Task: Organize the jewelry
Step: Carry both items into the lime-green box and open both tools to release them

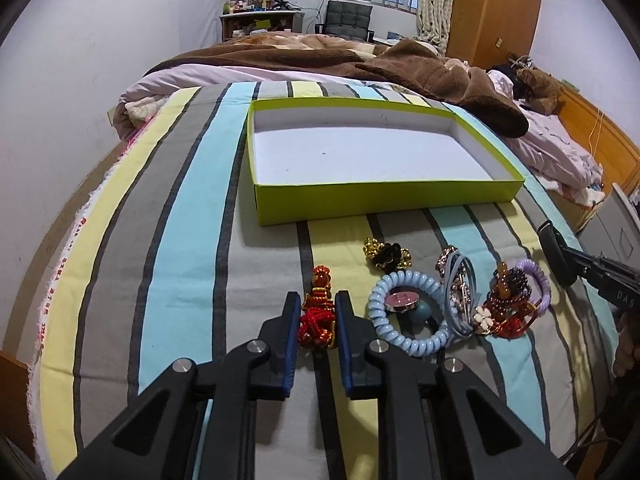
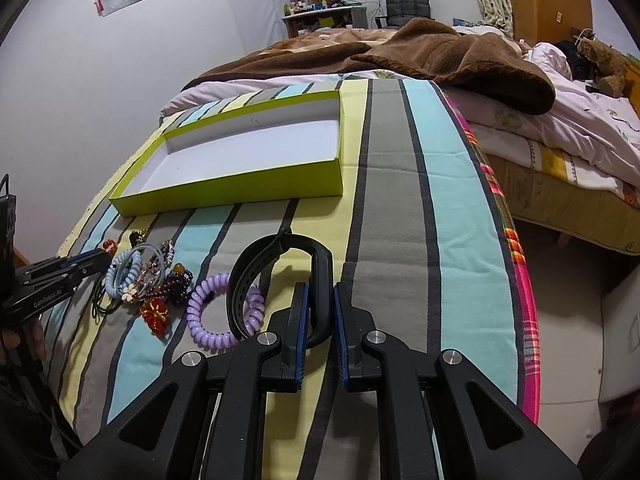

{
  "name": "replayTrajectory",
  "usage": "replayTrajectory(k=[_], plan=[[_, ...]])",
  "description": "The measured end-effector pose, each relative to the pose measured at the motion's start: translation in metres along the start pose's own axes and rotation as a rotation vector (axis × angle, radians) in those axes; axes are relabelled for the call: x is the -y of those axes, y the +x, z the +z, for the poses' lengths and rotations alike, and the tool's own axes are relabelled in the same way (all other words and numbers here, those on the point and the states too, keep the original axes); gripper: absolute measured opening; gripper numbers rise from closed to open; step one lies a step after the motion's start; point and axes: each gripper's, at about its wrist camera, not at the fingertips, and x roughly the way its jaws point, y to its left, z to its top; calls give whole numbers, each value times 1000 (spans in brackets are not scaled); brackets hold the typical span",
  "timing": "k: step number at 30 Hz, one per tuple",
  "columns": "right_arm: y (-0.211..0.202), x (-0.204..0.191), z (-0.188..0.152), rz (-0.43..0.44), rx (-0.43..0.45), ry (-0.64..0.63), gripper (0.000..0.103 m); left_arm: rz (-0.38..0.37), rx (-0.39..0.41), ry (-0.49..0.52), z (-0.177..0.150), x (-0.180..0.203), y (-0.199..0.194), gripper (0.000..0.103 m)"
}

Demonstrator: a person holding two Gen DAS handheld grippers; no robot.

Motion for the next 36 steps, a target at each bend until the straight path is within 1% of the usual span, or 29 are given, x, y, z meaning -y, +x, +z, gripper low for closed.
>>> replayTrajectory(k=[12, 17, 20, 21, 24, 32, 36], plan=[[-14, -4, 8, 6, 42, -5, 13, 3, 50, -19, 12, 0, -16, 18], [-19, -7, 26, 15, 72, -9, 13, -2, 76, -26, 30, -2, -20, 18], [-16, -10, 43, 1, 83, -22, 13, -24, 77, -36, 44, -5, -17, 18], [-15, -11, 47, -1, 86, -25, 13, -18, 78, -38, 48, -5, -16, 18], [-9, -13, 63, -12, 91, -42, 13, 4, 91, -19, 62, -3, -12, 18], [22, -18, 105, -50, 71, -69, 13, 1, 72, -6, 97, -5, 18, 18], [46, -19, 122, -69, 44, -80, 13, -19, 50, -15, 111, -6, 37, 18]])
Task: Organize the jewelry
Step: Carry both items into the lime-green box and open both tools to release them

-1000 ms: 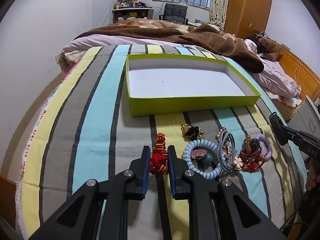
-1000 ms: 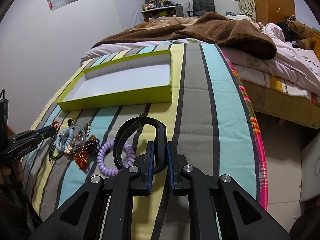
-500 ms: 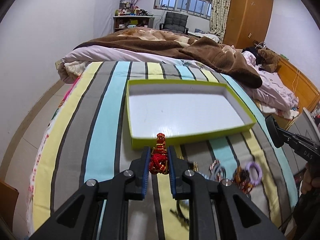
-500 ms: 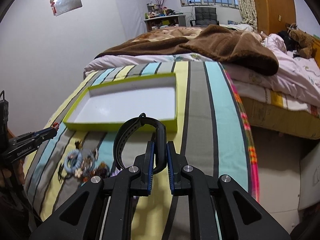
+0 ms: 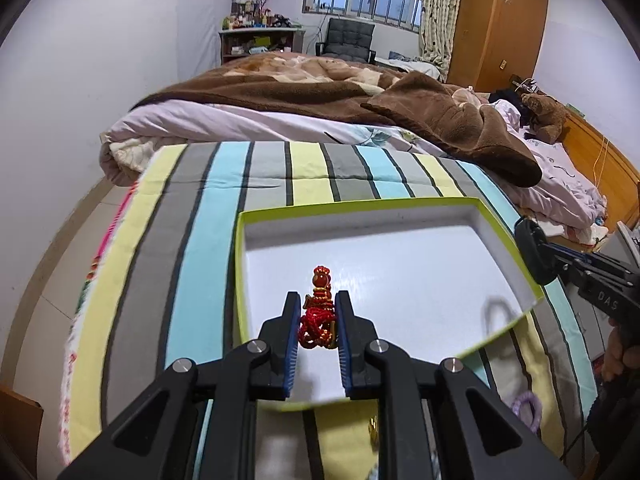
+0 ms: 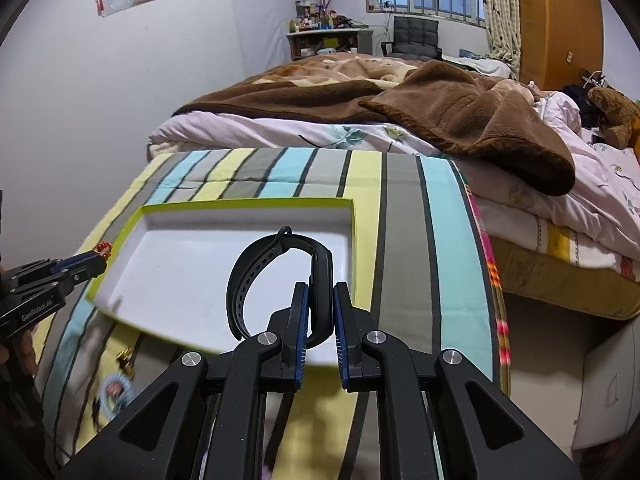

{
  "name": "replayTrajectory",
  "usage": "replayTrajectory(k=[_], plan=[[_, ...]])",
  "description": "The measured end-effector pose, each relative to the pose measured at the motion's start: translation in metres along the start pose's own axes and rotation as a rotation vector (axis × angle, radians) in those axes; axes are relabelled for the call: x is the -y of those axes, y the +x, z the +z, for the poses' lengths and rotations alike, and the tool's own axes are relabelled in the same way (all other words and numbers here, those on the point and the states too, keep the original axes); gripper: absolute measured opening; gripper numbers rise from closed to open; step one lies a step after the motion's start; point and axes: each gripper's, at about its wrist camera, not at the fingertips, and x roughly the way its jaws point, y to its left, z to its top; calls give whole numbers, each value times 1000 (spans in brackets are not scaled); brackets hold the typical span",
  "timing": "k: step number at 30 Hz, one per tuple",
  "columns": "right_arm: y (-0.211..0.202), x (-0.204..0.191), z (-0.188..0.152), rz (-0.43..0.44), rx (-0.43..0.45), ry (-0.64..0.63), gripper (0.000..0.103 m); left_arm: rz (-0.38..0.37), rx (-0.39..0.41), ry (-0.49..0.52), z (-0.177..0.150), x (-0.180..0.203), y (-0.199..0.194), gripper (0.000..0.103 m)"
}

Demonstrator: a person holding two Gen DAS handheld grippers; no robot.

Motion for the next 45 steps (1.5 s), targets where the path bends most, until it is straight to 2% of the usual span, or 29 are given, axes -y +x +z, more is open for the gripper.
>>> replayTrajectory(k=[8, 14, 30, 36, 41, 45], plan=[[45, 1, 13, -26, -66, -19, 13, 19, -52, 12, 16, -6, 39, 18], [61, -3, 17, -39, -82, -44, 13, 21, -77, 14, 21, -10, 57, 18], [78, -11, 18, -58, -103, -94, 13, 38, -96, 18, 20, -10, 68, 19], [80, -12, 19, -62, -101, -87, 13, 34, -95, 13, 21, -8, 68, 26], [78, -10, 19, -57, -97, -79, 13, 36, -84, 2, 21, -9, 66, 37], [73, -9, 18, -44, -84, -66, 16, 33, -79, -10, 21, -9, 62, 38]])
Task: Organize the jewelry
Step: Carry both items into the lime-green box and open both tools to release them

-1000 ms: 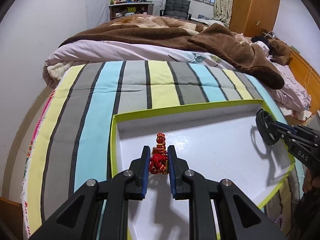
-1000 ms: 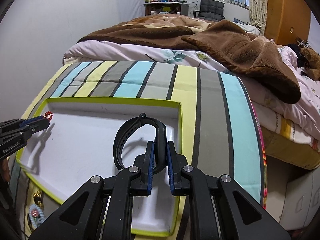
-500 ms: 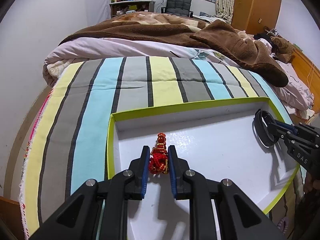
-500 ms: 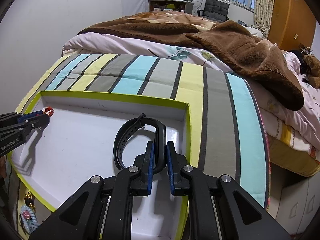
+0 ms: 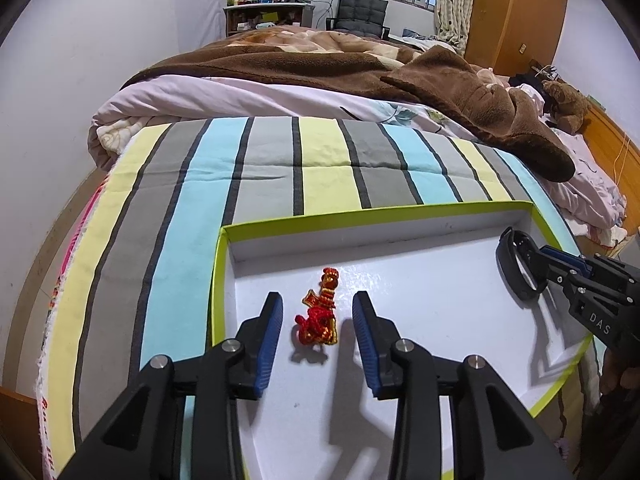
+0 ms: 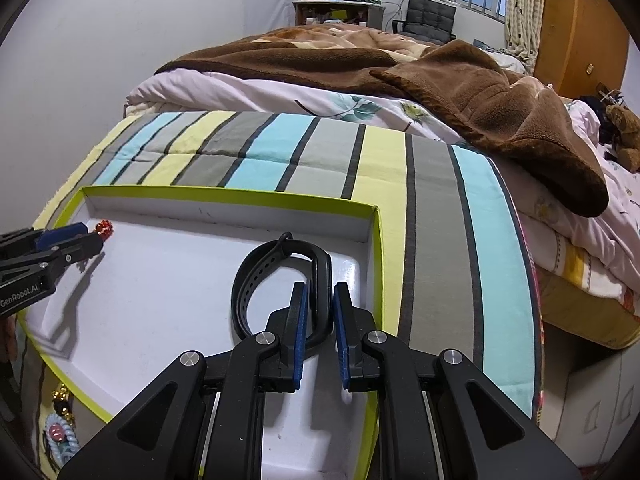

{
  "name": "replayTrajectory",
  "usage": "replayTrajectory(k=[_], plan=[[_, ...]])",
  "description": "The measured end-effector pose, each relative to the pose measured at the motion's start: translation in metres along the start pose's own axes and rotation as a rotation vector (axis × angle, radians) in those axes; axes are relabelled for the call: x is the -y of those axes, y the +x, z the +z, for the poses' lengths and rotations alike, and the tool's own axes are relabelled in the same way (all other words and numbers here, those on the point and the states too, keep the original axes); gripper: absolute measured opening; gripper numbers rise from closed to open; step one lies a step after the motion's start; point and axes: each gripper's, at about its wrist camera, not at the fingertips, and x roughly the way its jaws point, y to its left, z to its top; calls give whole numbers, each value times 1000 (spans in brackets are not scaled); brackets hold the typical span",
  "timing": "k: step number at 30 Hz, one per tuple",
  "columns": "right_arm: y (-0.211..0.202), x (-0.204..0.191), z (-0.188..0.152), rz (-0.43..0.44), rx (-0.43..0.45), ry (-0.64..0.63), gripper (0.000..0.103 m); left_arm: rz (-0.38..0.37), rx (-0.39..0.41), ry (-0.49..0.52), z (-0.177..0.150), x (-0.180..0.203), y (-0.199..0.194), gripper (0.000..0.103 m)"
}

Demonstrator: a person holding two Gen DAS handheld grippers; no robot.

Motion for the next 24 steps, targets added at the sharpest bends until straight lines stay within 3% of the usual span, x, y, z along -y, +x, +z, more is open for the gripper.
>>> replayTrajectory(k=[4, 8, 24], plan=[[-11, 0, -1, 17, 27, 5, 18, -11, 18, 3, -2, 3, -10, 40], [-23, 0, -4, 23, 45, 16, 35, -8, 34, 6, -8, 7, -24, 41], [-87, -7, -51, 74, 103, 54, 36, -20, 64, -24, -60, 17, -81, 43]])
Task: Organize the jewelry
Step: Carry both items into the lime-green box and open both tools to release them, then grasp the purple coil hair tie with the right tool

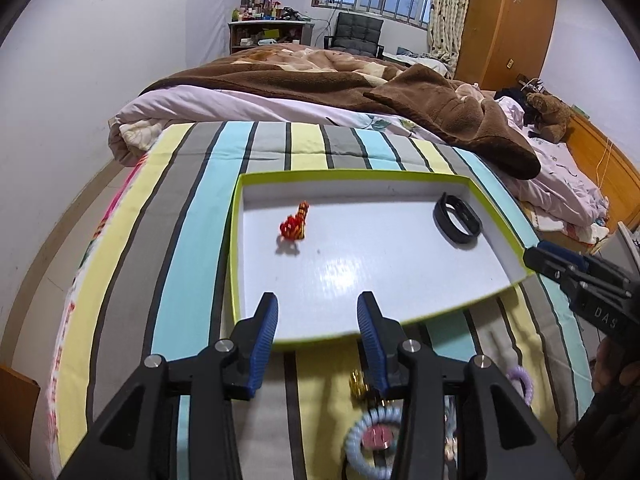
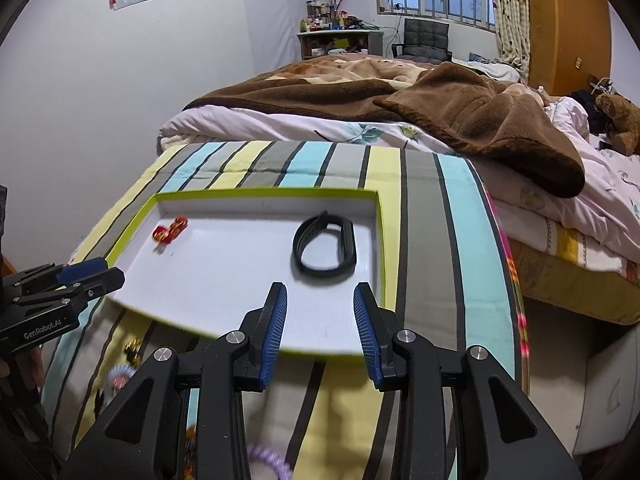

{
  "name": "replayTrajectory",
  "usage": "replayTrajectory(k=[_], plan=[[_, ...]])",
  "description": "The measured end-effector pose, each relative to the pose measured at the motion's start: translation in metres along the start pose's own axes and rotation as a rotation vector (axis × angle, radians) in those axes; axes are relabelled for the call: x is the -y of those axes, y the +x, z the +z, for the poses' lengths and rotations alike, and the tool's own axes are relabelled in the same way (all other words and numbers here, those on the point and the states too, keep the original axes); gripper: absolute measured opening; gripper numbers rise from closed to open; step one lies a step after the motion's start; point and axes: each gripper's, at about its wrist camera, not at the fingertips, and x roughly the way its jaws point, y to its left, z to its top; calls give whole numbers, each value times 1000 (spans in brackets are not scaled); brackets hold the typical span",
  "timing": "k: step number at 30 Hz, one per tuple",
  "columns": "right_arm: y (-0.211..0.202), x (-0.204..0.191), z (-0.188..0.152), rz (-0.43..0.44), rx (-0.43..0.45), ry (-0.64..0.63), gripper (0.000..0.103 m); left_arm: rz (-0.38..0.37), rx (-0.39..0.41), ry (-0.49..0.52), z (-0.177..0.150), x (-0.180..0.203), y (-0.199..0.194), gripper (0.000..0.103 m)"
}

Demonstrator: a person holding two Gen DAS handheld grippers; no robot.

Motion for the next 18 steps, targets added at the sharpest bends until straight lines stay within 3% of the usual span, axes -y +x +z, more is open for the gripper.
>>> replayTrajectory(k=[10, 18], plan=[[-23, 4, -48, 22, -30, 37, 36, -27, 40, -49, -36, -3, -35, 43], [-33, 0, -78, 30, -60, 29, 36, -43, 42, -84, -65, -11, -49, 50]])
